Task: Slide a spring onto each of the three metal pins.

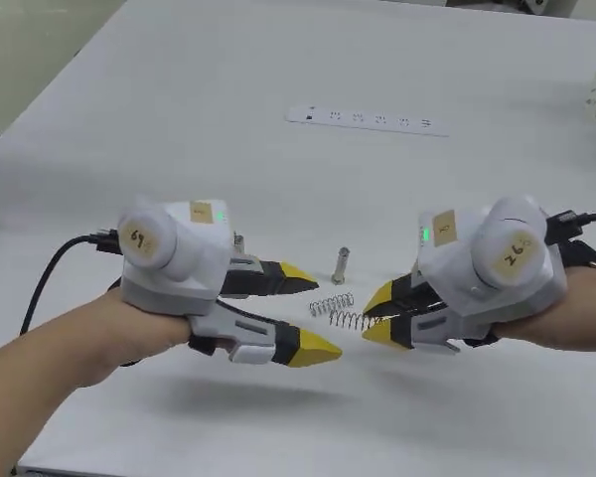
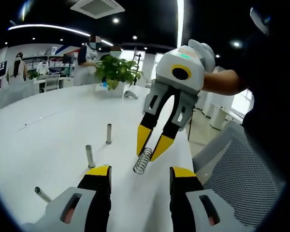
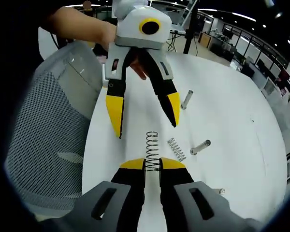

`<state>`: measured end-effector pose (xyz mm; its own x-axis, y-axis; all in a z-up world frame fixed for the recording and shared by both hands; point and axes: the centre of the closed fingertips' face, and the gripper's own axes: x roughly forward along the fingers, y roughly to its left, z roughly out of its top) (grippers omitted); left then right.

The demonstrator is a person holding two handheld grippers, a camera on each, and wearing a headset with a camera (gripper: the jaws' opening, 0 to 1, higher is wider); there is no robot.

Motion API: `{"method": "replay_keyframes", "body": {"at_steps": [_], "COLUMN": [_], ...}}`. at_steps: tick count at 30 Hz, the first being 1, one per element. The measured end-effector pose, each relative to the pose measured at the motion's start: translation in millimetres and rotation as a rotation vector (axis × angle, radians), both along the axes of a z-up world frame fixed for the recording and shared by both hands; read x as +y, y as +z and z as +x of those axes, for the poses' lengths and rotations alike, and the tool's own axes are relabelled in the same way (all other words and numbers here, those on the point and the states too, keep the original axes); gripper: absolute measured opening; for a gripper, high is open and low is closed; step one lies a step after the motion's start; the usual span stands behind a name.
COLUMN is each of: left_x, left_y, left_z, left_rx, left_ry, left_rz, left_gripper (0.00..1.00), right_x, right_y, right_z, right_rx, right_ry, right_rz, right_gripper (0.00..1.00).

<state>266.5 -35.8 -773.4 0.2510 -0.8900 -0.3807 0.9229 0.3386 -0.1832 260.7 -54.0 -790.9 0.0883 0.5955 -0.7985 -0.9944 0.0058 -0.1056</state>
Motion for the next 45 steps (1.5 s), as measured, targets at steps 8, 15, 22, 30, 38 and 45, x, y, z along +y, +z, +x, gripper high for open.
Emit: {"method": "replay_keyframes", "body": {"at_steps": [8,15,22,30,38,45], "left_x": [-13.0,-15.8,-17.0,-17.8,-18.8,-19.7], "left_y": [-1.4,1.6,1.7,2.9,4.5,6.2], "left_z": [-0.6,0.2,-1.3,-2.5,-5.5,-7.4], "left_rx": [-0.027,-0.046,-0.058,-0.071,-0.074,-0.068], "left_ry": [-0.024,-0.035,-0.053,-0.071,-0.090,-0.103], "left_rz": [-0.004,-0.016,-0.014,-0.013,-0.011,-0.017], "left_gripper": [0.26,0.12,0.05,0.04,0.03,0.03], "right_x": [4.2,4.2,3.9,3.8,3.6,3.0], "right_y": [7.7,9.7,9.4,10.9,10.7,11.1], "right_z": [-1.9,-2.3,-4.0,-4.8,-5.1,-6.1], "right_rx": [-0.007,-0.013,-0.013,-0.008,-0.002,0.001], "right_ry": [0.019,0.029,0.036,0.033,0.023,0.024], "right_rz": [0.019,0.018,0.015,0.028,0.039,0.046], "right_gripper": [0.08,0.08,0.08,0.08,0.08,0.09]}}
